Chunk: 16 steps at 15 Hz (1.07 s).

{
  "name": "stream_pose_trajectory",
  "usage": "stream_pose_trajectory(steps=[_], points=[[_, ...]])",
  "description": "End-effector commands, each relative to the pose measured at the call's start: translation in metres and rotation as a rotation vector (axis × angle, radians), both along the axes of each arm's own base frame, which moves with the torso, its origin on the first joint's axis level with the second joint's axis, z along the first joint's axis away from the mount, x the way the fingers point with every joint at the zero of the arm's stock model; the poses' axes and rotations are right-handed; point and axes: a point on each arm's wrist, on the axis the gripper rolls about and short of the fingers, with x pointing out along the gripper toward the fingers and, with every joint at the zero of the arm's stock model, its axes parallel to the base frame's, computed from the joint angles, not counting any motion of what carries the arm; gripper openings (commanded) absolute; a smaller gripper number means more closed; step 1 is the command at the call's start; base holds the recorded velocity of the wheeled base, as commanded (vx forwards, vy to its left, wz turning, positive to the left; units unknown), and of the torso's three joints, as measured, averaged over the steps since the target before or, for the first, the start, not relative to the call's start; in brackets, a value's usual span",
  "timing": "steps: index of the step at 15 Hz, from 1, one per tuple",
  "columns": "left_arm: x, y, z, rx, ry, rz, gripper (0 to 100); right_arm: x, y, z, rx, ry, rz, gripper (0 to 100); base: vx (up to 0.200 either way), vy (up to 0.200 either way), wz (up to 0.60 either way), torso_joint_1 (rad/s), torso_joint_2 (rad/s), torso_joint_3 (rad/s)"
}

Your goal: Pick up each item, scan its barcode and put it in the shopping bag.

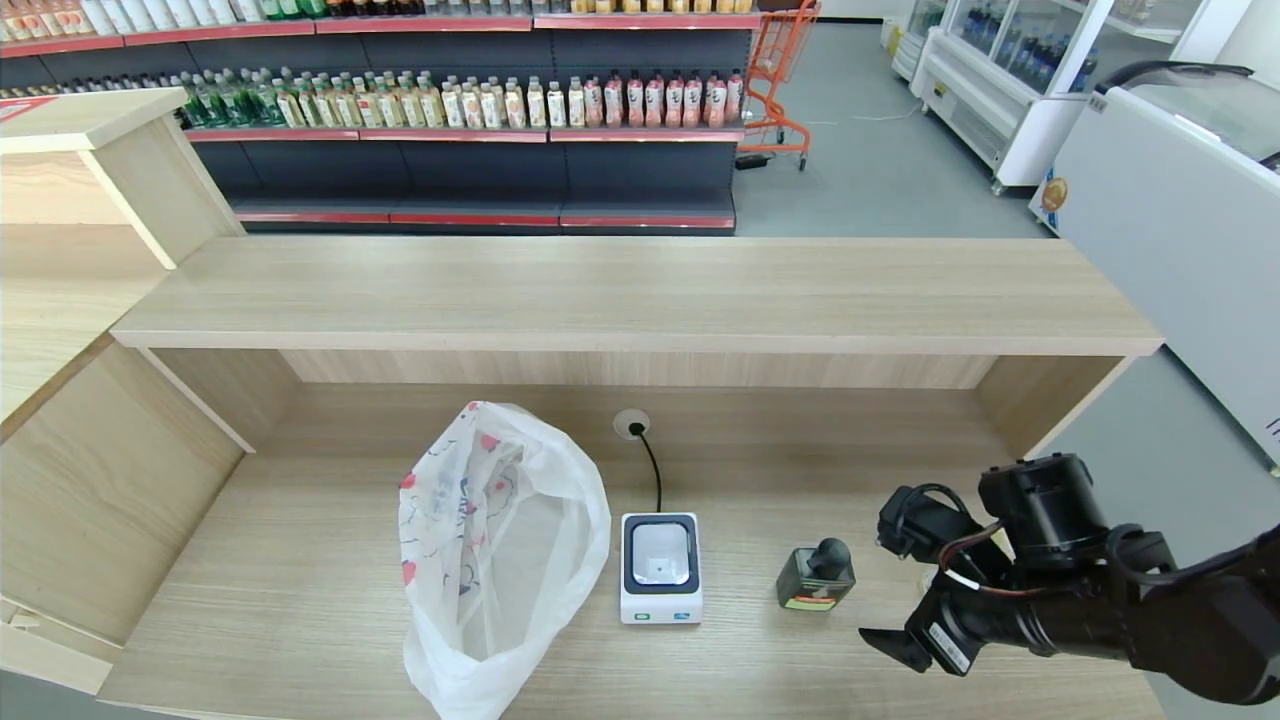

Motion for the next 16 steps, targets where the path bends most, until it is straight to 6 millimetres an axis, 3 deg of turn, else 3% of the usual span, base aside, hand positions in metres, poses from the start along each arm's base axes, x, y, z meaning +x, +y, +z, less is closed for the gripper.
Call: stream_pose_trajectory(steps=[1, 16], points=[[0.000, 0.000, 0.000, 0.000, 0.000, 0.001, 100, 0.009, 0.010, -0.020, 0.004, 0.033, 0.035, 100, 0.000, 0.000, 0.00, 0.000, 0.00, 0.000], [0.000, 0.000, 0.000, 0.000, 0.000, 0.001, 100, 0.053, 0.059, -0.056, 0.051, -0.034, 0.153, 100, 0.000, 0.000, 0.00, 0.000, 0.00, 0.000]])
